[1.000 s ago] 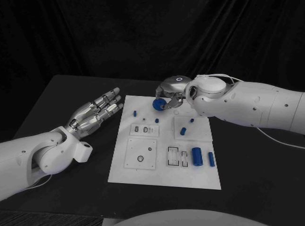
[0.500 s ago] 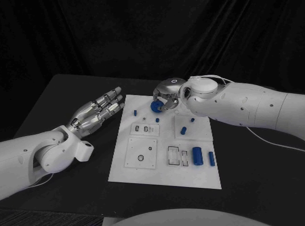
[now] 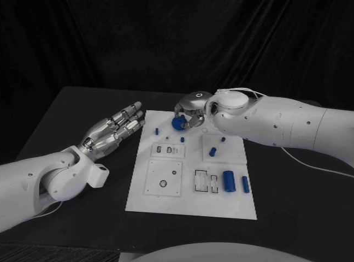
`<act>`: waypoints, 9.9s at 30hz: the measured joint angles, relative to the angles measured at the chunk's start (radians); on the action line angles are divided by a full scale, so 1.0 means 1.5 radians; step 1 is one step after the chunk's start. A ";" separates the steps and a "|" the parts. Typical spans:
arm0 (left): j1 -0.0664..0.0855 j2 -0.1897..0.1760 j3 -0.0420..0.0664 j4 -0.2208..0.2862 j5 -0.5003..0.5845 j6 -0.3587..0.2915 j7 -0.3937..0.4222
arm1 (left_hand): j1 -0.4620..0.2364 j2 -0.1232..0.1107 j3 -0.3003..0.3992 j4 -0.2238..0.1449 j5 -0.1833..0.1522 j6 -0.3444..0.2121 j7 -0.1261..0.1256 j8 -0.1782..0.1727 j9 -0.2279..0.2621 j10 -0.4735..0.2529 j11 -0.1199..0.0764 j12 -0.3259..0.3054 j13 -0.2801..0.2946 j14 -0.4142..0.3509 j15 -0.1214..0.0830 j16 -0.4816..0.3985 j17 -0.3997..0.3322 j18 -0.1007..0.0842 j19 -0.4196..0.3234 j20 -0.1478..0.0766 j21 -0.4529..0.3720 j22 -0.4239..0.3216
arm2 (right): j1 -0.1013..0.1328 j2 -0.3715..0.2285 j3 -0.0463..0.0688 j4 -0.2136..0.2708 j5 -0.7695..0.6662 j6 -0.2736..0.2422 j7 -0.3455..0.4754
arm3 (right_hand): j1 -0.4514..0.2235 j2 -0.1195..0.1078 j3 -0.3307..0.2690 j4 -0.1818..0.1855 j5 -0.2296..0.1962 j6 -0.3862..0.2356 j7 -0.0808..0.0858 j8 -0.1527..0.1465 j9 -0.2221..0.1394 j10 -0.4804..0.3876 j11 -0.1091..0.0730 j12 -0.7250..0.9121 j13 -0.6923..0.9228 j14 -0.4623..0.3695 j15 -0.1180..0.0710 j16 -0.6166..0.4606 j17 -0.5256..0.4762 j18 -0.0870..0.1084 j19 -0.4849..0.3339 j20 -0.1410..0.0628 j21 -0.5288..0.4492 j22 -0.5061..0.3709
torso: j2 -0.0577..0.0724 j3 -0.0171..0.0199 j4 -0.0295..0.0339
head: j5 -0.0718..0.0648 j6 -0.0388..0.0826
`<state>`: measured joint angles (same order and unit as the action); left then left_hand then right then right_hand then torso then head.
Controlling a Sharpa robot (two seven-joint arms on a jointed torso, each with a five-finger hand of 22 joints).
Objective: Assemble the parts on the task board
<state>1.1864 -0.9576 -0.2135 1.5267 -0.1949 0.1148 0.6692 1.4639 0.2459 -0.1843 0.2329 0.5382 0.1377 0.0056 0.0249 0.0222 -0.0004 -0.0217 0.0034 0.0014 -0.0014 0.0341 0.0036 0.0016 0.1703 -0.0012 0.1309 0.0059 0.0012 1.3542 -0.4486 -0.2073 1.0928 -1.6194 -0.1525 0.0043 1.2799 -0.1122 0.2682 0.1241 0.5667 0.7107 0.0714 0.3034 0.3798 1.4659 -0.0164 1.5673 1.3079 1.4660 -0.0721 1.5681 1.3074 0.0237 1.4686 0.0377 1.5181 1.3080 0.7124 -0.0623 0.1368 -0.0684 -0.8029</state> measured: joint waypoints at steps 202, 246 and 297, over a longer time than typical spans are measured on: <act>-0.001 0.002 0.000 -0.017 0.000 0.033 -0.037 | 0.002 0.002 0.008 -0.016 0.003 -0.002 0.002 0.000 0.000 -0.001 0.004 0.000 0.000 0.000 0.009 0.000 0.000 0.000 0.000 0.005 0.000 0.000 | 0.010 -0.257 0.001 0.328 -0.004 -0.185 -0.028 | 0.080 -0.010 -0.064 0.070 -0.082 0.136 0.003 0.107 0.007 0.000 -0.010 0.000 0.000 -0.001 -0.011 0.000 0.000 0.000 0.000 -0.010 -0.014 0.000 | -0.005 -0.0026 -0.0076 | 0.006 -0.029; -0.001 0.009 0.000 -0.017 0.000 0.035 -0.042 | 0.002 0.002 0.010 -0.021 0.005 -0.002 0.002 0.000 0.000 0.002 0.006 0.000 0.000 0.002 0.012 0.000 0.000 0.000 0.003 0.007 0.000 0.000 | -0.066 -0.120 -0.001 0.251 -0.048 -0.094 -0.061 | 0.082 -0.010 -0.056 0.058 -0.085 0.138 0.005 0.087 0.007 0.000 0.005 0.000 0.000 -0.001 0.000 0.000 0.000 0.000 -0.002 -0.002 -0.039 0.000 | -0.005 -0.0025 -0.0072 | 0.009 -0.040; -0.001 0.016 0.000 -0.022 -0.001 0.041 -0.045 | 0.002 0.002 0.015 -0.026 0.005 -0.002 0.002 0.000 0.000 -0.001 0.009 0.000 0.000 0.002 0.012 0.000 0.000 0.000 0.002 0.007 0.000 0.000 | -0.069 -0.108 0.000 0.242 -0.061 -0.033 -0.084 | 0.033 -0.011 -0.064 0.014 -0.204 0.041 0.022 -0.107 -0.090 -0.002 0.015 0.000 0.000 -0.001 0.008 0.000 0.000 0.000 -0.002 0.007 -0.067 0.000 | -0.005 -0.0025 -0.0070 | 0.005 -0.041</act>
<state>1.1846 -0.9342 -0.2138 1.4931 -0.1957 0.1760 0.6012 1.4676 0.2495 -0.1622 0.1943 0.5461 0.1341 0.0092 0.0249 0.0222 -0.0018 -0.0088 0.0034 0.0016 0.0021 0.0518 0.0036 0.0010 0.1704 0.0025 0.1417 0.0059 0.0014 1.2507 -0.6107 -0.2066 1.4555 -1.7110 -0.2014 -0.1224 1.3287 -0.1290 0.1726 0.1456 0.2603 0.7718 0.1045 0.1425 0.2451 1.4631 0.0057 1.5673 1.3080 1.4641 -0.0598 1.5681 1.3074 0.0237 1.4651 0.0484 1.4170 1.3075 0.7051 -0.0661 0.1263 -0.0602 -0.8643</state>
